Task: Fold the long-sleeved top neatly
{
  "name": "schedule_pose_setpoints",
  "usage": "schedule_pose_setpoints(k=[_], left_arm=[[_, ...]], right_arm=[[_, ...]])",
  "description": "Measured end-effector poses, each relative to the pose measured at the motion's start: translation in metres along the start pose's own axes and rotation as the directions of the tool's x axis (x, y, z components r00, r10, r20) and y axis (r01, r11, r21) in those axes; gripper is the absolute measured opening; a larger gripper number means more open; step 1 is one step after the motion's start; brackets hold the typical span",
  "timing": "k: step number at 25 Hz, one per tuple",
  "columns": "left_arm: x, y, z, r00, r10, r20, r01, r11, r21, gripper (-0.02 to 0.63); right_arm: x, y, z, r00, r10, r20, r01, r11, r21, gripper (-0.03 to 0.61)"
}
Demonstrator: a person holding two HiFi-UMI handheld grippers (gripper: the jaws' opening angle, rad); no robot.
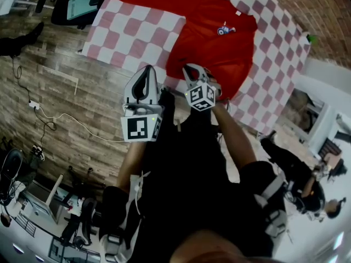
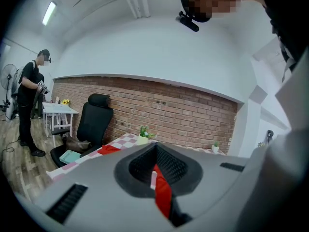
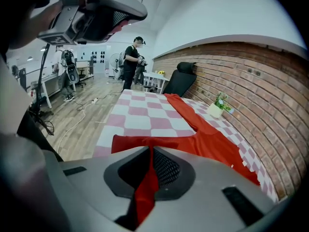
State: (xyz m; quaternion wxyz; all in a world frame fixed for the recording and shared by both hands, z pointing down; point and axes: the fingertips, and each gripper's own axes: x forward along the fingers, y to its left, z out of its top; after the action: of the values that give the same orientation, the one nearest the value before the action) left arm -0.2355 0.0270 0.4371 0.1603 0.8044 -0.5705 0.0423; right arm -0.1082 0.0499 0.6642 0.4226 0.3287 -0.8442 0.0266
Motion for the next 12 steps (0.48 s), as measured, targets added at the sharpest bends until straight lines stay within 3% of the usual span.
schedule_pose_setpoints(k=[7,12], left_arm=[[0.005,0.0,-0.005,0.999,-0.028,-0.016,0.028,1.0,0.007,-0.002],[0.007,0.002,-0.003,1.0,-0.029,0.001,0.029,0.999,-0.021,-0.002]], right_arm=[[0.015,0.024,-0.022,0.994,0.073,-0.075,-0.078,0.995,-0.056,0.026],[0.022,0.029,-0.034,0.99,0.079,-0.118,-0.083,0.996,-0.033,0.026]])
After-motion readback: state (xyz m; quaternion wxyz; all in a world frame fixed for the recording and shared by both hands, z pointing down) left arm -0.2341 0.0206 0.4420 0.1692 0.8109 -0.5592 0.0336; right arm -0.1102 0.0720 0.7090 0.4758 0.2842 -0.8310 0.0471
